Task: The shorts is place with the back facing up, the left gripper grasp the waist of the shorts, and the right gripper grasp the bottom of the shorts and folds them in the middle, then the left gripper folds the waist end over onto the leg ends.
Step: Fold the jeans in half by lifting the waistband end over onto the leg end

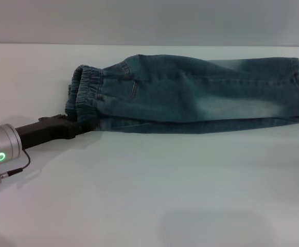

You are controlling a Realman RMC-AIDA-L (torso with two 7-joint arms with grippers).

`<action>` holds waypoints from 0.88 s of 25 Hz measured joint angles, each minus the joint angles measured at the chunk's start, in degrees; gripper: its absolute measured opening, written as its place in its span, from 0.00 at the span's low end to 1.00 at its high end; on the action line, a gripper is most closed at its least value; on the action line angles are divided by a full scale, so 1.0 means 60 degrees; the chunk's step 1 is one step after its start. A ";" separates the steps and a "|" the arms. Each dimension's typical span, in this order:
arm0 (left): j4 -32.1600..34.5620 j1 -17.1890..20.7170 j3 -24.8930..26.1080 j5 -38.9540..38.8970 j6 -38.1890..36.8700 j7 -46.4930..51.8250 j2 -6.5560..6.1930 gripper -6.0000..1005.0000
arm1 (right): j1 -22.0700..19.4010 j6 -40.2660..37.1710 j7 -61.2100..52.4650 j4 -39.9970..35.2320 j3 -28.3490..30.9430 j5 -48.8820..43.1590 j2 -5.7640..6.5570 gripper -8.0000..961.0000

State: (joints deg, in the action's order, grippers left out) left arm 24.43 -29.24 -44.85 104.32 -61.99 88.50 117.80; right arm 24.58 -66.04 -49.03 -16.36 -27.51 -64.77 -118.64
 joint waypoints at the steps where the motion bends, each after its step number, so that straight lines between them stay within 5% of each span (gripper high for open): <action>1: 0.0000 0.0000 0.0000 0.0000 0.0000 0.0000 0.0000 0.77 | -0.0006 -0.0002 -0.0004 0.0009 0.0000 0.0000 0.0000 0.55; 22: -0.0444 -0.0399 0.0037 -0.0074 0.0440 -0.0007 0.0007 0.76 | -0.0024 0.0045 -0.0012 0.0121 0.0073 0.0000 0.0000 0.55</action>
State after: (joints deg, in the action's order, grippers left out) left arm 21.76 -31.63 -44.63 103.88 -59.35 88.46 117.84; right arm 24.43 -65.78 -49.10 -15.64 -27.07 -64.77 -118.64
